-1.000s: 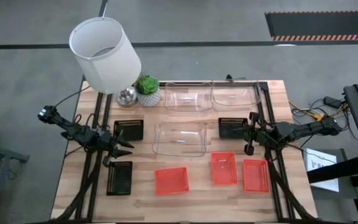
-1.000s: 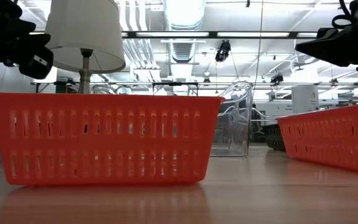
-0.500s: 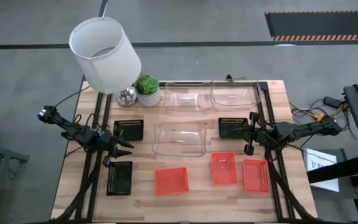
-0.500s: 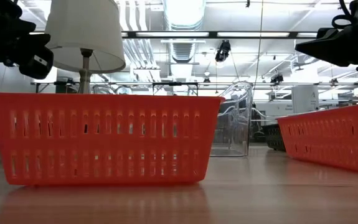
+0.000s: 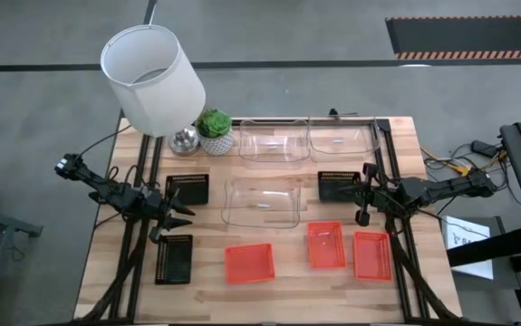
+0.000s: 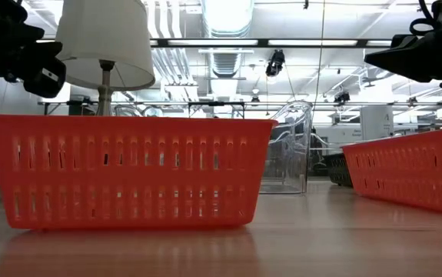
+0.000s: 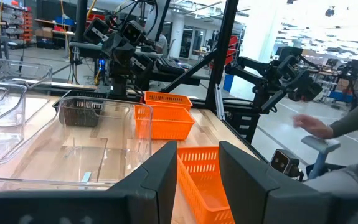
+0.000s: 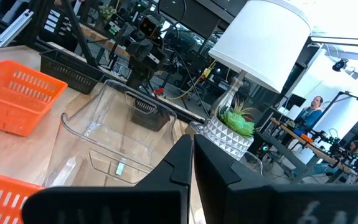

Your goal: Stack baskets by color

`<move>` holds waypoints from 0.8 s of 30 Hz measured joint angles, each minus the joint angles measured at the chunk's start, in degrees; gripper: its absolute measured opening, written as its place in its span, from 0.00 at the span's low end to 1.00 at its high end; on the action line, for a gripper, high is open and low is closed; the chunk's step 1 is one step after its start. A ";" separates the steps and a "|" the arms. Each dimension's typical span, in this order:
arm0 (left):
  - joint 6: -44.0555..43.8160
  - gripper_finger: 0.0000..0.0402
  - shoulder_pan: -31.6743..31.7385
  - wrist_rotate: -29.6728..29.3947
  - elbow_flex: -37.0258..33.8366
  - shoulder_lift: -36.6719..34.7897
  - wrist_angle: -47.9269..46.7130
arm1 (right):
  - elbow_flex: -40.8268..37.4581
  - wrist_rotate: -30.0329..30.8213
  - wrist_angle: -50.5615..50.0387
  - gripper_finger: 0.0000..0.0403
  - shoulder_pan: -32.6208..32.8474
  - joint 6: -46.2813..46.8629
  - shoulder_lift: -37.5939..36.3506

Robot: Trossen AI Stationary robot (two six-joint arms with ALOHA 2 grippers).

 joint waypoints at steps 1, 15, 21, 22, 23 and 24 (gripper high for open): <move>0.02 0.25 0.00 0.00 0.00 0.00 -0.01 | 0.00 0.00 -0.01 0.02 0.00 -0.01 -0.01; 13.05 0.25 0.04 -1.61 -0.02 0.00 15.48 | 0.02 -0.41 0.09 0.02 0.00 -3.22 -0.02; 13.05 0.25 0.04 -1.63 -0.02 0.00 28.47 | 0.00 -0.42 0.31 0.02 0.00 6.86 -0.02; 13.06 0.25 0.04 -1.62 -0.02 0.00 30.09 | 0.00 -0.42 0.31 0.02 0.00 9.17 -0.02; 13.05 0.25 0.04 -1.63 -0.02 0.00 31.26 | 0.00 -0.43 0.29 0.02 0.00 11.95 -0.02; 13.05 0.25 0.04 -1.63 -0.02 0.00 32.07 | 0.02 -0.42 0.31 0.02 0.00 15.22 0.00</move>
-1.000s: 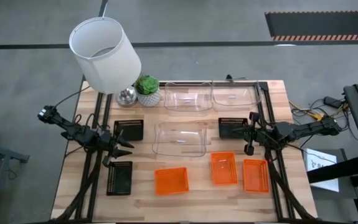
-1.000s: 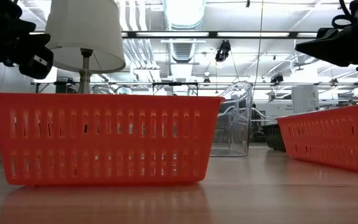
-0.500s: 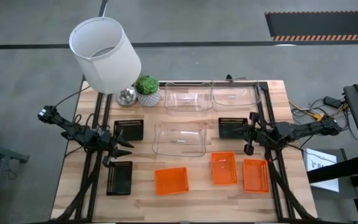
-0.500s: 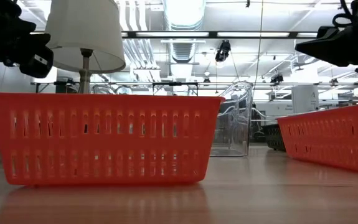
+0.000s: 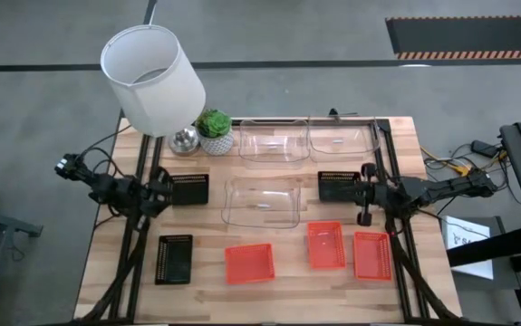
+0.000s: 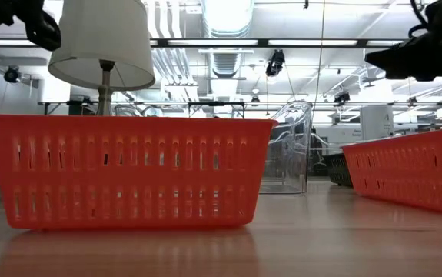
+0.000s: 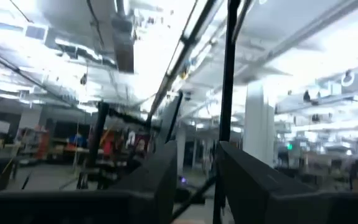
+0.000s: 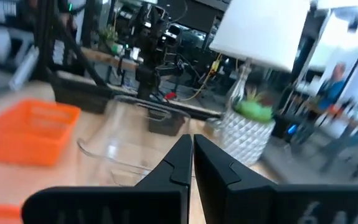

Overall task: Stack baskets by color
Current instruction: Stack the bottom transparent bin on the top left transparent bin

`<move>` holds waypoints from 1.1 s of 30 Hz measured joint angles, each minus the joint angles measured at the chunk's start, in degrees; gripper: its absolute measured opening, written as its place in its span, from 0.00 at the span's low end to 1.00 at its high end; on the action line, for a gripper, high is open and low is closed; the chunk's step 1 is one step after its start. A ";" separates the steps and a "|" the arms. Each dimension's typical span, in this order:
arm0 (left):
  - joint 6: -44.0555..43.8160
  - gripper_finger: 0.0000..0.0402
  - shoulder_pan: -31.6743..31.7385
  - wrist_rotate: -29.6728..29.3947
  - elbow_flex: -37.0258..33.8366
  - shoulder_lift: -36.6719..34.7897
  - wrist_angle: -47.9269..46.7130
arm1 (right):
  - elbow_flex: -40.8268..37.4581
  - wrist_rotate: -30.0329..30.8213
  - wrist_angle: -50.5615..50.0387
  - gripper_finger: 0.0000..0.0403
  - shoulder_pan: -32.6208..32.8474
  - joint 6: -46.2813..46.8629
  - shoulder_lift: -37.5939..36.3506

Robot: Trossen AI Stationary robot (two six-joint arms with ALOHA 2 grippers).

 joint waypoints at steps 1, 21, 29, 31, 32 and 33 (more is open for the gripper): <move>0.00 0.25 0.00 0.00 0.00 0.00 0.60 | -0.02 0.00 0.02 0.02 0.00 3.27 -0.02; 5.12 0.25 0.04 0.55 0.00 1.48 12.59 | -0.02 0.44 20.31 0.02 0.02 12.39 4.34; 5.46 0.25 0.04 0.55 0.00 7.88 16.74 | -0.02 0.46 36.34 0.02 0.02 6.23 15.58; 5.68 0.25 0.04 0.40 0.00 10.13 18.83 | -0.02 0.44 39.33 0.02 0.02 5.68 18.45; 6.11 0.25 0.04 0.20 0.00 11.35 20.13 | -0.01 0.44 40.91 0.02 0.02 5.40 19.78; 6.60 0.25 0.04 0.07 0.00 12.55 21.49 | 0.07 0.46 42.21 0.02 0.02 5.25 21.09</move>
